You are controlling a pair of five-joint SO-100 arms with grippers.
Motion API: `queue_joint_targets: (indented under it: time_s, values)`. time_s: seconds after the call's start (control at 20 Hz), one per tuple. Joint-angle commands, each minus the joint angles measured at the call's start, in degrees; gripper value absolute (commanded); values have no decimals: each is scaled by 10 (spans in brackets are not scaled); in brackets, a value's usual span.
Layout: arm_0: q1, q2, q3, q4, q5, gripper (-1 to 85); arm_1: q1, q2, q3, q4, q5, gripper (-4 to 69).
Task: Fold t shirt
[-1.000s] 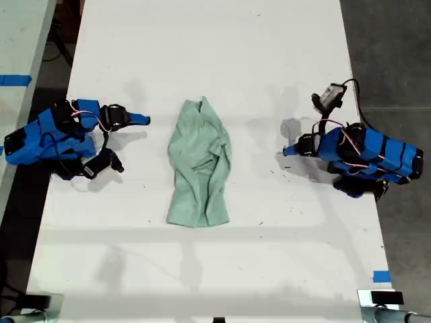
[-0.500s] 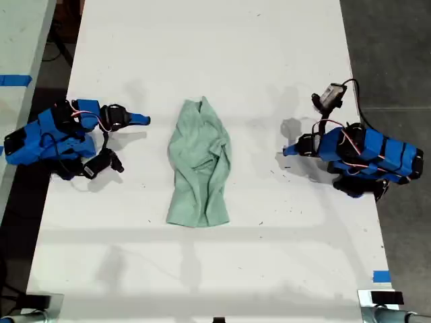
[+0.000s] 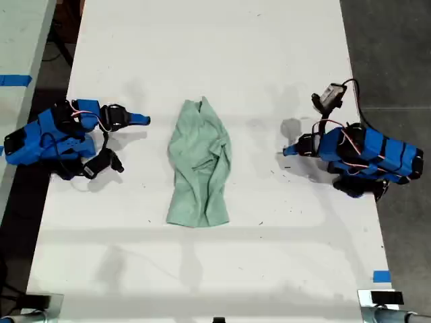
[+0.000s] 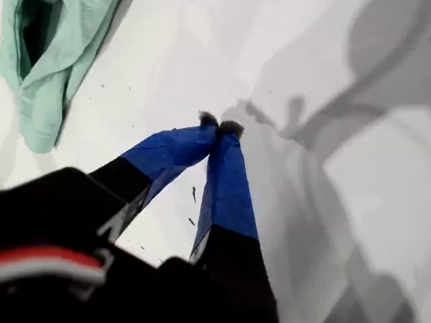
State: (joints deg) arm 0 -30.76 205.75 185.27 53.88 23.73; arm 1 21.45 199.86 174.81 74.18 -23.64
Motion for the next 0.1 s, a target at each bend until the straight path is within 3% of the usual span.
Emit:
queue_joint_targets:
  time_s: [0.0,0.05]
  values:
    - [-3,4,11,3,-5,-3,-6,7,28,-11,4,8]
    - [-3,4,11,3,-5,-3,-6,7,28,-11,4,8]
